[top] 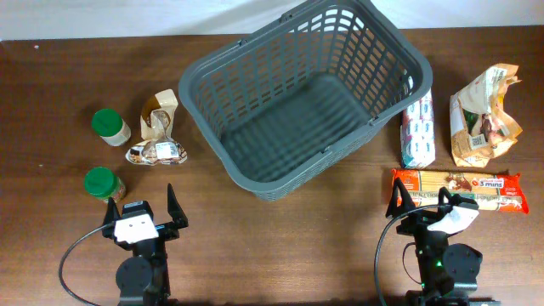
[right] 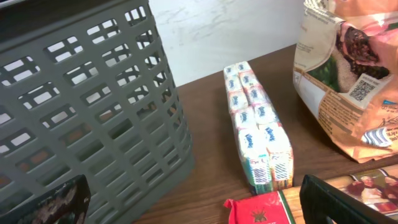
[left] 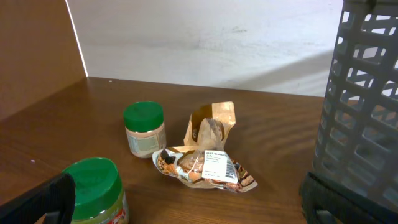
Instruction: Pack container
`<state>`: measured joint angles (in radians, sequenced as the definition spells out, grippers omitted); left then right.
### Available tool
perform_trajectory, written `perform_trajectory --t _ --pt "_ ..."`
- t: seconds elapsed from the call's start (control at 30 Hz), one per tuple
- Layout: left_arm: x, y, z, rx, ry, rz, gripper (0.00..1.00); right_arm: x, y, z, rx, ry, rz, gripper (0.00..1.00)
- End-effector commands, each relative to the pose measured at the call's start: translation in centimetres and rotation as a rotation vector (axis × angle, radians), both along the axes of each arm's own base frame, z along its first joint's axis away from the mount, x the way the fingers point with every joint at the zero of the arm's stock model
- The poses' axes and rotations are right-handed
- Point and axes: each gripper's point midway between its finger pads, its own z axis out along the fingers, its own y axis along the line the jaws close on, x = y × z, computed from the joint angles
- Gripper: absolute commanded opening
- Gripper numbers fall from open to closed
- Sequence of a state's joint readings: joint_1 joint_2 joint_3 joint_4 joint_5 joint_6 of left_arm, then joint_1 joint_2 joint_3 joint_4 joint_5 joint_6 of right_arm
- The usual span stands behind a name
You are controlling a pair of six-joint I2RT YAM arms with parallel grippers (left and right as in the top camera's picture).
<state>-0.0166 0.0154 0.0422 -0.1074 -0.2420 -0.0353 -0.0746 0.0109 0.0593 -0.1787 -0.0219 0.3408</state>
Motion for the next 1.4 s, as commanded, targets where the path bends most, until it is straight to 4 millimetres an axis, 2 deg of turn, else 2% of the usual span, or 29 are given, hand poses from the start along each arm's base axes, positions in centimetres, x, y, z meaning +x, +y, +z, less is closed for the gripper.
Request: perform_trajectory --t 0.0,0.23,0.3,0.33,0.43,0.53,0.63,0.73,0.87,0.93,1.07,1.2,1.27,1.37 --pt "0.1 -0.3 0.2 -0.004 -0.025 -0.019 0.99 0.0 -0.4 -0.3 0.004 0.001 -0.025 0.99" --pt "0.1 -0.2 -0.1 -0.003 -0.01 -0.01 0.99 0.0 -0.4 -0.3 0.004 0.001 -0.026 0.99" --pt "0.3 -1.4 0.1 -0.009 -0.018 -0.083 0.99 0.0 -0.4 -0.3 0.004 0.001 -0.025 0.99" --pt "0.4 -2.3 0.9 -0.011 -0.044 -0.133 0.99 0.0 -0.3 -0.2 0.005 -0.001 -0.02 0.99" --pt "0.0 -3.2 4.5 -0.008 -0.127 -0.186 0.99 -0.2 0.1 1.4 0.005 -0.032 -0.002 0.99" --pt "-0.9 -2.7 8.9 -0.003 -0.185 -0.16 0.99 -0.8 0.1 5.2 -0.003 -0.102 0.001 0.99" --pt "-1.3 -2.0 12.2 -0.006 -0.132 -0.122 0.99 -1.9 0.2 9.0 -0.085 -0.136 0.005 0.99" --pt "-0.8 -2.1 15.2 -0.009 -0.053 -0.123 0.99 -2.8 -0.2 11.3 -0.177 -0.074 -0.01 0.99" --pt "1.1 -3.1 20.2 -0.021 0.043 -0.182 0.99 -3.5 -1.1 12.7 -0.19 0.117 -0.047 0.99" --pt "2.9 -4.2 23.1 -0.034 0.108 -0.244 0.99 -3.3 -1.1 14.2 -0.183 0.219 -0.033 0.99" --pt "5.4 -5.3 26.5 -0.056 0.221 -0.301 0.99 -2.2 -0.6 18.4 -0.167 0.36 0.012 0.99" --pt "7.0 -5.6 30.7 -0.058 0.201 -0.316 0.99 -1.4 -0.1 21.0 -0.151 0.464 0.049 0.99" --pt "7.3 -6.8 32.2 -0.065 0.171 -0.385 0.99 -0.9 -0.1 21.6 -0.146 0.515 0.056 0.99" --pt "7.4 -8.3 33.8 -0.07 0.128 -0.473 0.99 0.8 1.4 22.3 -0.118 0.526 0.15 0.99"
